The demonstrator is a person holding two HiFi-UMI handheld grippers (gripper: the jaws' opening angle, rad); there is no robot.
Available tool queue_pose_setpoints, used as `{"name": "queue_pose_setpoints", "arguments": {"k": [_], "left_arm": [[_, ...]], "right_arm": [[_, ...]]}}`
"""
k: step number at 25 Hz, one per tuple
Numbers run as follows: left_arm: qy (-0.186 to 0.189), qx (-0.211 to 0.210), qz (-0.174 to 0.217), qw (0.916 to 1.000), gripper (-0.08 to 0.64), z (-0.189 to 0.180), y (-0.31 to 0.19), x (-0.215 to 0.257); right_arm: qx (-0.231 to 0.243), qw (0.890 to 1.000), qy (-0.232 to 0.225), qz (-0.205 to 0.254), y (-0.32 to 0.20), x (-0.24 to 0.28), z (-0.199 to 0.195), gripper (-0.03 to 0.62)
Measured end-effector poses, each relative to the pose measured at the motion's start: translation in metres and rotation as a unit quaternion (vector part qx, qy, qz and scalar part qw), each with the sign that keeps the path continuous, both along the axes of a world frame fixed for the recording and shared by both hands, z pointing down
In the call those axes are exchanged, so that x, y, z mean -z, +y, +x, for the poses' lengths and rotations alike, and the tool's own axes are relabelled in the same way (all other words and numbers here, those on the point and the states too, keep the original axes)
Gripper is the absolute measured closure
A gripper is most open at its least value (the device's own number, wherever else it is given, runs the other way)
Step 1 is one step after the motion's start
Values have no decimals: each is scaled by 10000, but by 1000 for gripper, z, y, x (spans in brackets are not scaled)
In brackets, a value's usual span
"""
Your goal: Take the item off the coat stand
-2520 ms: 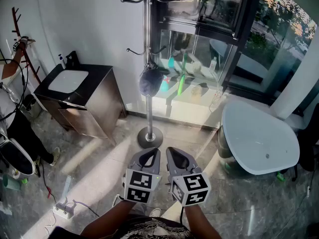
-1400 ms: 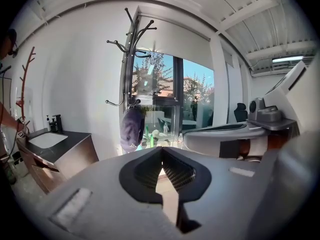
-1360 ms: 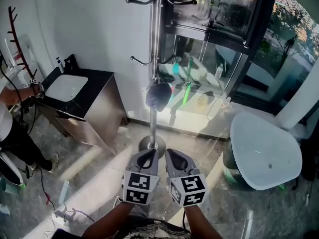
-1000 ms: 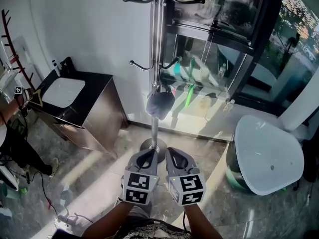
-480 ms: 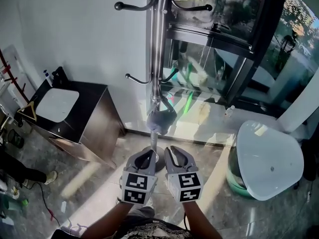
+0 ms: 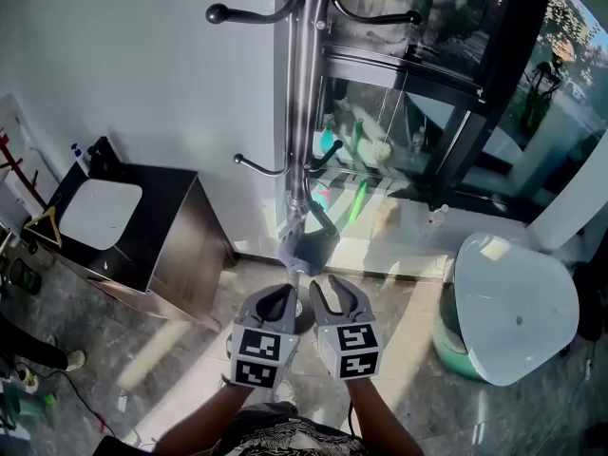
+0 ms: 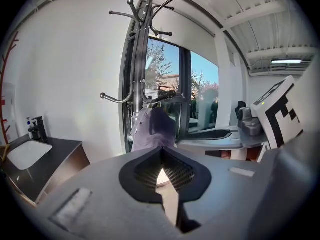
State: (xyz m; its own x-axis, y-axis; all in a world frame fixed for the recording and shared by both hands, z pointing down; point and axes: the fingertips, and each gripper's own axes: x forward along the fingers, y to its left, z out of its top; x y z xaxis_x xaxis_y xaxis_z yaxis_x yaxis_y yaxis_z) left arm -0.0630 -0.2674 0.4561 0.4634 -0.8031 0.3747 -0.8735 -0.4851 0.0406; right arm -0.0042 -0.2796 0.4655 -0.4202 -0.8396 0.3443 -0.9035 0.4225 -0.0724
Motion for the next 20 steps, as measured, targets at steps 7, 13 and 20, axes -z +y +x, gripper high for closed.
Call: {"name": "queue_pose_setpoints", "arguments": {"k": [7, 13, 20], "left_arm": [[-29, -97, 5, 9999, 563, -8, -26, -2], [-23, -63, 8, 10000, 563, -18, -50, -3], [-15, -103, -7, 9999, 563, -19, -64, -7]], "right_arm": [[-77, 9997, 204, -83, -31, -13, -5, 448], [-34, 9992, 348, -208, -50, -27, -14, 437], [-42, 9987, 470, -213, -61, -34, -16, 513]]}}
